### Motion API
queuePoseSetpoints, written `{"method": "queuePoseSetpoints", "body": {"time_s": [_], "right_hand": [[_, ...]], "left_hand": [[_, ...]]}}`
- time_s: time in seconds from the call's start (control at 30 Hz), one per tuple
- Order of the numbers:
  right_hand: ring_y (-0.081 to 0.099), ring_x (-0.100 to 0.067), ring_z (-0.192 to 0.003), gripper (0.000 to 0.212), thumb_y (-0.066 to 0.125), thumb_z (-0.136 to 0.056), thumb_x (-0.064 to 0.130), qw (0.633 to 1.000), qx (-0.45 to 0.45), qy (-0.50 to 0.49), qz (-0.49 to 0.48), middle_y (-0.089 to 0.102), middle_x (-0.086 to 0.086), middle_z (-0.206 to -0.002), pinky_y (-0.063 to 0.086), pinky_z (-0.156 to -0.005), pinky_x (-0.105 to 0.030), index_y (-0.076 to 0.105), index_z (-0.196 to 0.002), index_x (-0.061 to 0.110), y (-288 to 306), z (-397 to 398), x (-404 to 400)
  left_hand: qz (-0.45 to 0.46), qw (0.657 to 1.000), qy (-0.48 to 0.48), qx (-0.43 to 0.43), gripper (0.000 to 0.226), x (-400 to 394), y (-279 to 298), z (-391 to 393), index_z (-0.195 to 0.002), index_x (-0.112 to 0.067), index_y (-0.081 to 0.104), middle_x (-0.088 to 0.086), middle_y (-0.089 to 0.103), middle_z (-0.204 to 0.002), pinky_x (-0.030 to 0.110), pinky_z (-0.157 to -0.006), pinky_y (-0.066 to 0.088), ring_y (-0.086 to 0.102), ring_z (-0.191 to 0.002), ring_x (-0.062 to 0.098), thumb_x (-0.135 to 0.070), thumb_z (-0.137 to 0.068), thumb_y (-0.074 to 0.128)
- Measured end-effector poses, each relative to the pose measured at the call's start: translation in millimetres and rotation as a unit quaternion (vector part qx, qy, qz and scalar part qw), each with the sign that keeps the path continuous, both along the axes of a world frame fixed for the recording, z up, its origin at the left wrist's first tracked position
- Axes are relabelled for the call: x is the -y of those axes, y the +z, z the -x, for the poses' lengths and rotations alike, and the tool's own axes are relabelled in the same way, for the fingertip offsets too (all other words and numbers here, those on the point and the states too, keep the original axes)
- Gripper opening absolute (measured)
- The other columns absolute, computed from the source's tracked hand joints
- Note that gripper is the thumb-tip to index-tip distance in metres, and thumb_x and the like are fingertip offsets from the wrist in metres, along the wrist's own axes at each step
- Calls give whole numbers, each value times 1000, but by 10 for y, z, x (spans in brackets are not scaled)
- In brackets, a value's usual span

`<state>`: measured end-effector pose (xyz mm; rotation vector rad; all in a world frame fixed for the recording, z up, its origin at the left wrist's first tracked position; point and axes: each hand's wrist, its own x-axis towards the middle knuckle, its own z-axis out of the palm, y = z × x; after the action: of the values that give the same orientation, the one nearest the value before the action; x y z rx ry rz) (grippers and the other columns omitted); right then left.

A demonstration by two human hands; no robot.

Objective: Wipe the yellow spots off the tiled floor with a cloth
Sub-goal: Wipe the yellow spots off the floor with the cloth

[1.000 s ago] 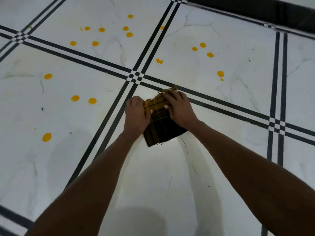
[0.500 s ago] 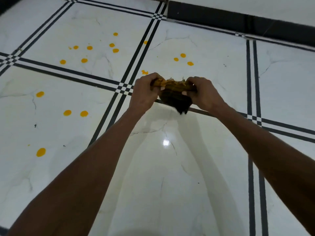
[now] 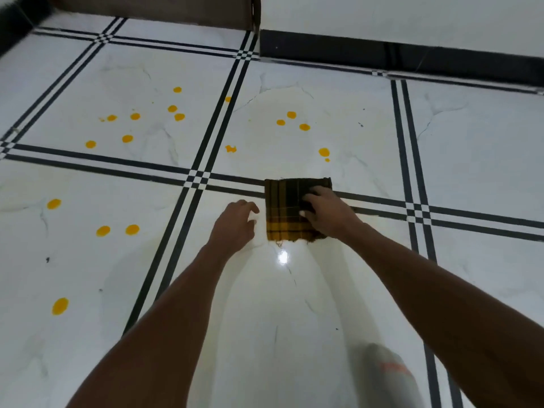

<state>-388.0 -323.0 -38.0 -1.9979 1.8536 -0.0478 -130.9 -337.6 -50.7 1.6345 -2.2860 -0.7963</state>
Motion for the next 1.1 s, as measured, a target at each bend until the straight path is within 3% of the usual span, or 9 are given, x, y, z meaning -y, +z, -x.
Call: {"method": "queuePoseSetpoints", "body": {"time_s": [0.07,0.2,0.37,0.43,0.57,0.77,0.9,1.0,1.1], "right_hand": [[22,-34,-157,60,52,-105,42,999,5,10,30,31,-14,-166,24,-128,-52,41,-157,14,-195,-71,182],[-6,-29,-162,69,30,-107,58,998,-27,55,15,1,-4,-176,3,-129,-63,14,-166,27,-554,-296,298],[1,-23,-163,70,18,-104,63,991,-41,-69,108,8,-1,-176,1,-128,-63,17,-166,30,-861,118,350],[0,-23,-163,70,18,-104,64,987,-53,-121,87,7,0,-176,-2,-125,-69,15,-166,32,-821,513,596],[-4,-21,-163,68,16,-105,66,989,-73,-117,54,2,5,-176,-5,-117,-80,10,-165,37,-727,865,1114],[5,-25,-163,67,18,-105,62,985,-70,-128,91,13,0,-175,0,-122,-75,16,-165,32,-769,733,2267],[5,-27,-163,70,15,-104,63,988,-60,-72,122,12,-4,-175,-2,-125,-68,18,-166,30,-851,396,3168],[12,-31,-162,67,23,-106,58,988,-47,44,143,20,-7,-173,4,-126,-67,25,-164,27,-844,-262,3215],[7,-26,-162,63,28,-108,56,955,-51,249,152,17,-2,-174,2,-128,-62,20,-165,31,-854,-394,2644]], "left_hand": [[52,999,10,4,30,171,-119,71,-126,-6,64,13,62,-133,43,-102,48,55,-124,33,-6,-96,62],[90,993,41,64,29,380,-341,61,-125,-5,61,16,58,-132,44,-97,49,54,-122,34,-8,-96,60],[123,985,44,114,22,708,-414,76,-118,-6,59,15,57,-127,50,-91,51,53,-114,36,-14,-99,55],[108,985,57,119,22,875,-370,101,-118,-6,60,16,57,-126,53,-91,52,53,-116,39,-14,-99,55],[107,984,69,121,24,902,-410,40,-120,-5,61,17,58,-128,53,-95,51,54,-119,41,-12,-98,57],[167,966,159,114,40,1331,-679,-155,-130,-2,57,22,55,-139,55,-106,45,52,-125,43,-25,-104,37],[156,962,197,110,56,1511,-790,-253,-158,-15,37,11,28,-170,52,-130,14,21,-158,35,-34,-106,33],[148,963,192,118,62,1498,-793,-281,-164,-20,25,6,15,-174,51,-131,11,10,-162,29,-39,-106,30],[132,967,192,106,65,1519,-790,-295,-165,-13,20,8,13,-175,54,-130,14,7,-163,27,-41,-107,28]]}}
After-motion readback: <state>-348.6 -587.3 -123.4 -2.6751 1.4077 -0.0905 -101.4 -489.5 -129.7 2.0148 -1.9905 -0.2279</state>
